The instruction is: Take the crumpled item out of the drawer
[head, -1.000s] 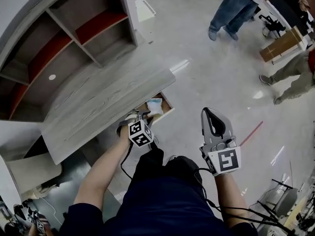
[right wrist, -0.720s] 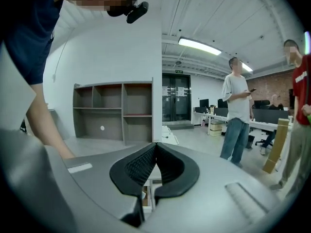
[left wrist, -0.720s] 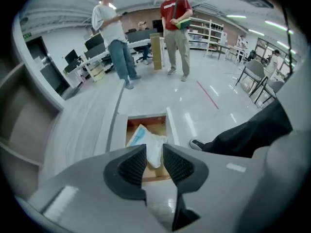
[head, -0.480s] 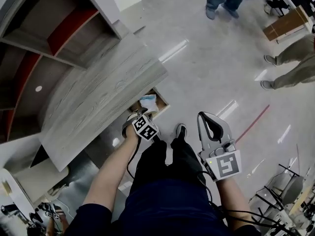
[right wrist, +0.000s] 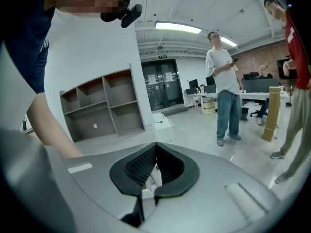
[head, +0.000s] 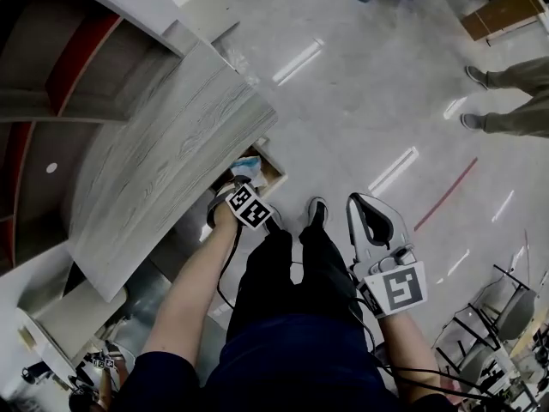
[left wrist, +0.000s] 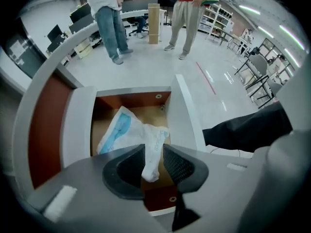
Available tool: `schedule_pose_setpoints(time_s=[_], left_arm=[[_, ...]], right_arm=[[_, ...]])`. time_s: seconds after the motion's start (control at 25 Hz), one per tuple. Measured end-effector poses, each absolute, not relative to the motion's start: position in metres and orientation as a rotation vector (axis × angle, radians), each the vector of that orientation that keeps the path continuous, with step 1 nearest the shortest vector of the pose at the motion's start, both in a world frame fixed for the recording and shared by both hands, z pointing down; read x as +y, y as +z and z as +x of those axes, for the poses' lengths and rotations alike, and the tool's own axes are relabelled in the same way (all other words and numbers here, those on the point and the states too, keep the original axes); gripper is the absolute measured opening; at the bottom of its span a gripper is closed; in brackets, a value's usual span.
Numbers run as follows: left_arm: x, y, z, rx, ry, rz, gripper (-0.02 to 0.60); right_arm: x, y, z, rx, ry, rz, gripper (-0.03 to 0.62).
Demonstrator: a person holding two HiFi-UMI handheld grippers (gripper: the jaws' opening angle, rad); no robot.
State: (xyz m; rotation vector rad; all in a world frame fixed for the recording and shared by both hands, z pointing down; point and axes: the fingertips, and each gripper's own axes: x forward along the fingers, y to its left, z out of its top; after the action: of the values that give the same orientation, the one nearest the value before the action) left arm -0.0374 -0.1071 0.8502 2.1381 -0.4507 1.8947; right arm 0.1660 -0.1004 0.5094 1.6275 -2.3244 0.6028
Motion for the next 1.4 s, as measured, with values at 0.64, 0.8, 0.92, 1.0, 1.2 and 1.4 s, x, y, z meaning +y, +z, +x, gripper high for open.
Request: schedule_pose_setpoints(time_s=[0.64, 0.8, 0.92, 1.0, 1.2, 1.4], left_arm=[[-0.119, 0.852, -0.031, -0.463, 1.800, 2.150, 0.005], [-0.117, 0.841, -0.029, -0.499, 1.737, 2.171, 0.005], [-0.117, 0.827, -0.027, -0.537, 1.686, 2.201, 0.005], [-0.116, 0.818, -0.027, -0.557, 1.659, 2.222, 0.005], [-0.115, 0.792, -0.029, -0.631, 1.570, 2.271, 0.005], [-0.109, 0.760, -0.029, -0.690, 1.474, 2.311, 0.005]], right_arm=[[-0.110, 0.516, 0.162, -2.322, 0.607, 1.619, 0.006], [-0.113, 0.513, 0.156, -2.340, 0.594, 1.597, 0.006], [-0.115, 0.507, 0.153, -2.359, 0.583, 1.580, 0.006], [-0.117, 0.503, 0.150, -2.372, 0.571, 1.570, 0.006], [-0.118, 0.492, 0.141, -2.420, 0.523, 1.536, 0.006], [-0.117, 0.479, 0.129, -2.470, 0.489, 1.490, 0.006]])
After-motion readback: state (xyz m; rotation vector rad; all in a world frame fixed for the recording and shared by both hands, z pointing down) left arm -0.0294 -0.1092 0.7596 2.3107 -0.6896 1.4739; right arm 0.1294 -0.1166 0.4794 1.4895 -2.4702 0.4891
